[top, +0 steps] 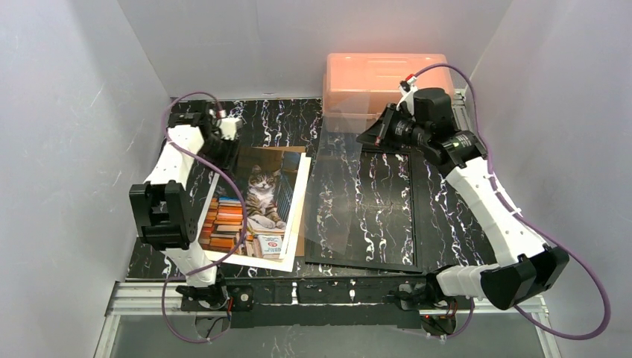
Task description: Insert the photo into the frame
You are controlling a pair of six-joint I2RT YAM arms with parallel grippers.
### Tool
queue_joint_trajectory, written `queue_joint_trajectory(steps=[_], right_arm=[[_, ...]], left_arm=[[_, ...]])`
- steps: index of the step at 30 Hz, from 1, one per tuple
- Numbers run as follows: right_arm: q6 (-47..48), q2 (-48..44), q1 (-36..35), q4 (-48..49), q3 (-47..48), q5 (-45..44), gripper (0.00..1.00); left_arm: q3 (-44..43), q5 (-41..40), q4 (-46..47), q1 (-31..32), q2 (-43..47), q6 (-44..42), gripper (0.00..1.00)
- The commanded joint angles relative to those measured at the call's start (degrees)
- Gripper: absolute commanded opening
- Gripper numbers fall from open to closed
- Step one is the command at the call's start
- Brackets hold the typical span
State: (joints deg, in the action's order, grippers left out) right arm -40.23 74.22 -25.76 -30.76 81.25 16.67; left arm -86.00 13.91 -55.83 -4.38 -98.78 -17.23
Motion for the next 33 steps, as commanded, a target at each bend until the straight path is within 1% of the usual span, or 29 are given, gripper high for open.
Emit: queue_joint_trajectory(steps=[1,6,9,11,18,23,29,33], right_arm=[[3.12,-1.78,1.62,-6.52,4.48,2.02,0.01],[4.59,-2.07,4.30,-10.80,8.83,4.23,0.01],[5.31,-2.16,5.71,-12.74,11.62,6.07,0.01],[5.21,-2.51,6.15,-12.94,11.88,7.08,0.01],[5.76,-3.02,7.39,-12.25,6.21,8.53,0.01],[7.64,-2.95,10.54,-12.90,3.17,9.62,0.01],[11.26,-2.76,11.95,-13.77,0.40,6.70,0.01],[12.11,-4.13,12.03,-11.65,-4.99,4.91,0.01]], left_arm=[[-1.32,3.42,-3.27,7.22,2.13,2.14,0.45],[-1.41,3.02,-2.86,11.16,-0.34,3.48,0.44],[-1.89,3.15,-2.44,12.61,-0.67,4.21,0.43],[-2.49,3.94,-2.44,13.33,-0.56,4.59,0.43],[-2.08,6.67,-2.79,16.50,-0.10,5.37,0.43],[-0.54,7.16,-1.45,20.02,-0.51,5.56,0.43],[-1.31,11.81,0.43,22.52,-0.26,7.22,0.45],[0.79,12.65,2.49,26.02,-2.16,7.47,0.47]])
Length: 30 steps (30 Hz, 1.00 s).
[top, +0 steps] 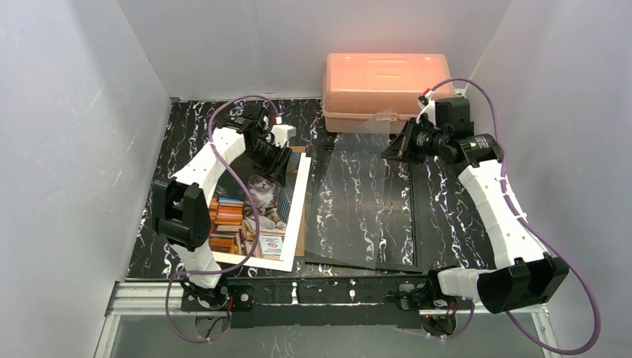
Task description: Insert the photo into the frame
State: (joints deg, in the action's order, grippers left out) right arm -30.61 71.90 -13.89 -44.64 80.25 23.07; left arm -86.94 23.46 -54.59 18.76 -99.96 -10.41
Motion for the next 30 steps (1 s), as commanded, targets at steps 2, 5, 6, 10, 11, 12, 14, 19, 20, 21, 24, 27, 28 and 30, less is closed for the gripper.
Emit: queue_joint_trajectory(steps=[2,5,6,10,11,12,14,19,20,21,24,27,28,30], right_arm=[[2.89,-2.63,0.18,3.13,-6.87,-2.53,0.01],[3.95,-3.44,0.57,3.90,-10.44,-4.20,0.01],[4.34,-3.55,0.73,4.00,-11.35,-4.79,0.01],[5.32,-4.04,1.12,4.49,-14.20,-8.03,0.01],[5.58,-4.05,1.17,4.82,-14.62,-8.80,0.01],[5.78,-4.05,1.28,5.16,-15.18,-9.39,0.01],[6.06,-3.92,1.40,6.18,-16.08,-10.27,0.01],[5.72,-3.28,2.21,9.70,-19.46,-11.13,0.01],[5.47,-3.32,2.34,10.44,-20.29,-11.12,0.02],[5.13,-3.34,2.37,11.08,-21.00,-11.18,0.03],[4.42,-3.87,2.95,12.46,-23.23,-11.11,0.04],[3.93,-4.70,3.78,13.04,-24.94,-11.60,0.04],[3.83,-4.89,4.19,13.08,-25.46,-11.57,0.04],[3.49,-5.37,4.83,13.43,-26.12,-11.20,0.04]], left_arm=[[2.73,1.72,2.13,4.98,-2.80,0.22,0.45],[4.82,-0.01,4.85,7.75,-4.68,-0.42,0.44],[5.30,-0.05,5.55,8.46,-5.11,-0.54,0.43],[6.05,-2.18,7.58,11.11,-7.18,-1.07,0.41],[6.12,-2.54,7.99,11.50,-7.51,-1.10,0.40],[6.09,-2.60,8.22,11.74,-8.01,-1.05,0.40],[5.99,-2.29,8.52,12.26,-8.81,-1.04,0.39],[6.87,-3.56,9.38,13.39,-10.41,-1.54,0.37],[7.11,-3.78,9.53,13.48,-10.77,-1.58,0.36],[7.32,-4.18,9.67,13.49,-11.12,-1.61,0.35],[8.11,-5.43,10.23,13.58,-12.01,-1.86,0.33],[8.35,-6.16,10.80,13.71,-12.91,-1.85,0.29],[8.55,-6.50,11.11,13.86,-13.03,-1.81,0.28],[8.84,-7.00,11.65,14.16,-13.43,-1.89,0.25]])
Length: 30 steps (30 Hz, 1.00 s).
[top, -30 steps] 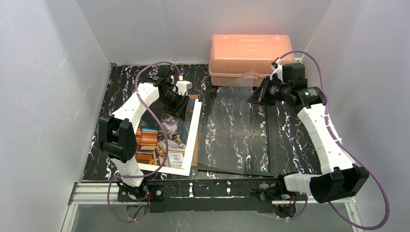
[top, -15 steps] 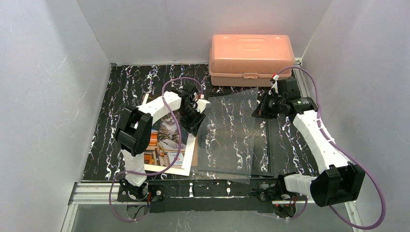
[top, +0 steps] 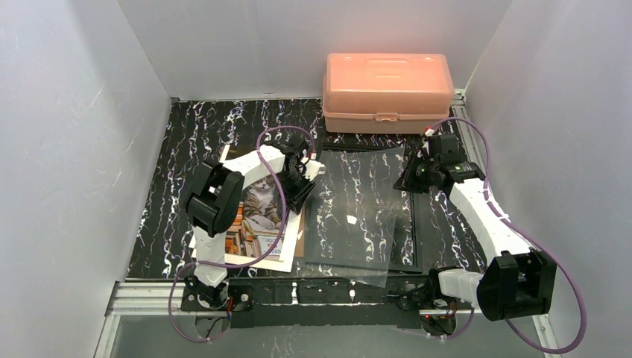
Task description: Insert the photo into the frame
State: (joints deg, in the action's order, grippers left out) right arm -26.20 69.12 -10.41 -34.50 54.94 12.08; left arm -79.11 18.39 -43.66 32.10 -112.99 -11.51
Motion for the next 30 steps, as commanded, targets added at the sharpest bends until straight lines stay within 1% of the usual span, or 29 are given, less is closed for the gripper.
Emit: queue_joint_trajectory(steps=[1,4,6,9,11,14,18,23,27,30], right_arm=[[-1.22,-2.85,1.62,3.53,-1.23,0.21,0.05],[-2.96,-3.49,1.89,5.40,-3.27,2.67,0.15],[-4.64,-3.89,2.03,7.53,-5.52,5.21,0.27],[-7.43,-4.41,1.99,11.26,-9.80,8.89,0.48],[-9.12,-4.55,2.05,13.21,-12.43,10.25,0.55],[-10.29,-4.97,1.98,14.53,-15.75,10.76,0.56],[-11.38,-6.77,2.04,15.14,-17.47,11.78,0.56],[-12.99,-9.27,1.99,15.93,-20.95,13.20,0.61],[-15.37,-11.92,2.06,18.23,-26.96,13.35,0.68],[-16.67,-13.95,2.02,19.98,-31.15,13.13,0.71]], left_arm=[[1.07,-1.83,0.79,0.98,-0.66,-0.80,0.24],[1.26,-1.73,0.77,1.45,-1.26,-0.80,0.23],[1.42,-1.74,0.86,1.56,-1.36,-0.88,0.22],[1.55,-2.00,0.87,1.65,-1.36,-1.05,0.22],[1.65,-2.04,0.86,1.65,-1.31,-1.23,0.21],[1.84,-2.39,0.78,1.65,-1.19,-1.48,0.21],[1.86,-2.43,0.77,1.65,-1.00,-1.53,0.20],[1.77,-2.06,0.68,1.65,-1.13,-1.15,0.19],[1.53,-2.33,0.39,1.68,-1.51,-1.19,0.19],[1.50,-2.72,0.16,1.67,-1.64,-1.45,0.18]])
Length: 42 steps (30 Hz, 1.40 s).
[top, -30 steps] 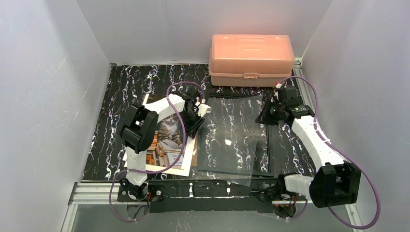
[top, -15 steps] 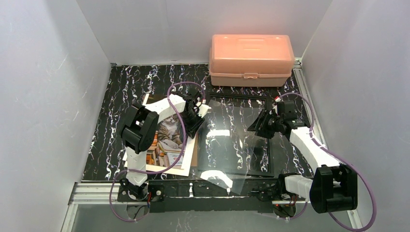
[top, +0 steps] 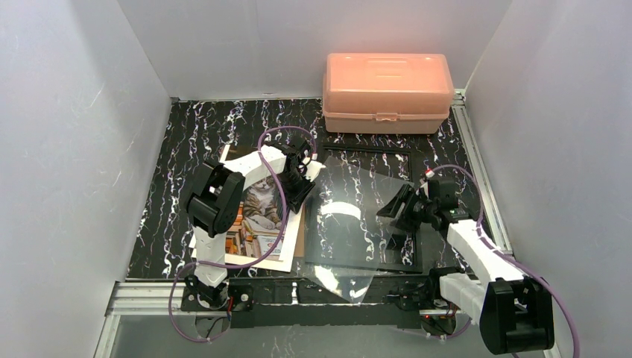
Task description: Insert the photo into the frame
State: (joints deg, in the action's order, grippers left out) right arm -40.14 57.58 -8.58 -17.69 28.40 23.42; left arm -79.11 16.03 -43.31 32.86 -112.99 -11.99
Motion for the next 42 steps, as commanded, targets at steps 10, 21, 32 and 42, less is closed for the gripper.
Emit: queue_joint_trajectory(steps=[10,21,32,42], right_arm=[[-7.59,-6.42,0.14,8.38,-13.03,2.61,0.70],[-19.67,-18.00,0.19,15.18,-18.75,4.79,0.55],[-21.58,-19.56,0.16,16.11,-11.93,4.53,0.53],[-11.93,-15.19,0.12,9.90,-3.50,-2.03,0.01]], left_arm=[[1.37,-0.74,-0.96,0.89,-1.97,-1.18,0.16],[0.98,-0.73,-1.82,0.89,-2.10,-1.32,0.15],[0.56,-0.56,-2.31,0.89,-2.05,-1.63,0.14],[-1.76,0.50,-4.73,0.73,-1.09,-1.13,0.20]])
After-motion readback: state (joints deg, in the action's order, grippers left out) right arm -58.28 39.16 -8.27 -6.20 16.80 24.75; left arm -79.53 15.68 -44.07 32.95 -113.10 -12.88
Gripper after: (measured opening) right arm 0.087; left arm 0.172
